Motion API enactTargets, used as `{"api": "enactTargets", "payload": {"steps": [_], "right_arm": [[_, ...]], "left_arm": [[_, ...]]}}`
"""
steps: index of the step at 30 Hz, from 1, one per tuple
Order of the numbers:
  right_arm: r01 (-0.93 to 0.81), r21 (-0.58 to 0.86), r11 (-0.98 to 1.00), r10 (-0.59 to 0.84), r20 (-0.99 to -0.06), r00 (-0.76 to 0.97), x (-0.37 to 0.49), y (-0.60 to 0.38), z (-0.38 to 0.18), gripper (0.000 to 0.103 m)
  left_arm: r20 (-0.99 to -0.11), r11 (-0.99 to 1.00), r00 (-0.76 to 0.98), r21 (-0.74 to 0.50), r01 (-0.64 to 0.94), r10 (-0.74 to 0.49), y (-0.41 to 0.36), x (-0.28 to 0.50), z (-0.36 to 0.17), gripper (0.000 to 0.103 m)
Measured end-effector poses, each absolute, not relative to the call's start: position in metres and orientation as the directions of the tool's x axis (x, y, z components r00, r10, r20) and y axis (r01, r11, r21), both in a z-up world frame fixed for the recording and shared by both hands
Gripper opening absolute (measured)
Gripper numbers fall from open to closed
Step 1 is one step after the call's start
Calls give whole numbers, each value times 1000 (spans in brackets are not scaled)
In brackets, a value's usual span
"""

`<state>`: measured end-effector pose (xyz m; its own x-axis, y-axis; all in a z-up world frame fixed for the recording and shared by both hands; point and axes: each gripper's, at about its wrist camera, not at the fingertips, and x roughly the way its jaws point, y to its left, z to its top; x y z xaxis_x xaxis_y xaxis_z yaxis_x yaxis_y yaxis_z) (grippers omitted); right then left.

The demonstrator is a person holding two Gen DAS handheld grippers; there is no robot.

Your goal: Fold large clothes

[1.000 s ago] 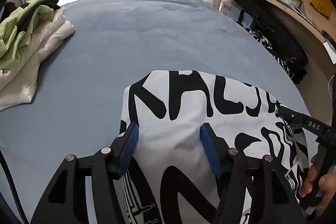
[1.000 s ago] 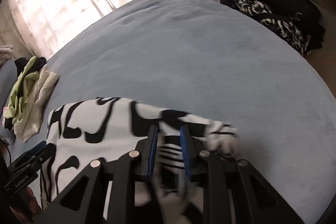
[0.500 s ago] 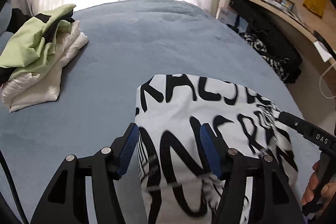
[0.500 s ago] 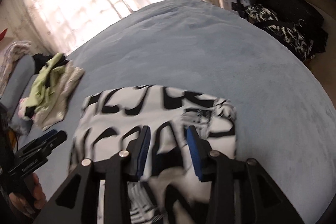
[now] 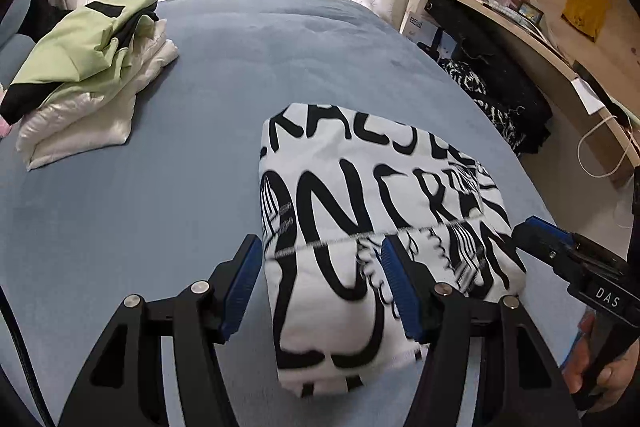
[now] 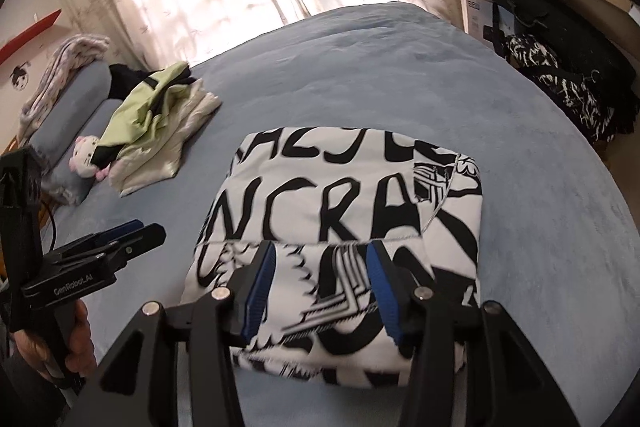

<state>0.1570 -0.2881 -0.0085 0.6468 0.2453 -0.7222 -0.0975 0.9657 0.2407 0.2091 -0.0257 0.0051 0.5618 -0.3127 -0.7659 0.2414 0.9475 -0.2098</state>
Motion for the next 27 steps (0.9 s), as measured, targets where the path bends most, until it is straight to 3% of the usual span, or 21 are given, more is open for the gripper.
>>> {"api": "enactTargets", "payload": {"steps": [5,7,10,23,27], "right_arm": [[-119,226,967,249,-723,644,141,-284,-3,56],[-127,219,967,249,-726,642,136,-283,-1,65],[-131,202,971,239,-731,639,131,-284,-1,72],[-53,193,980,189,-801,568,146,-329,-29,76],[-28,231,973,208,-812,545,156,-348,-42,84]], "left_arm": [[-771,943,549,-213,254,-322,-24,192,9,65],[-777,942,539,-213,260,-325,-24,190,9,74],[-786,941,526,-213,261,-324,-24,187,7,75],[-847,943,426,-238,235,-320,-22,205,-26,76],[-863,937,378,-262,231,-335,-26,214,-41,76]]}}
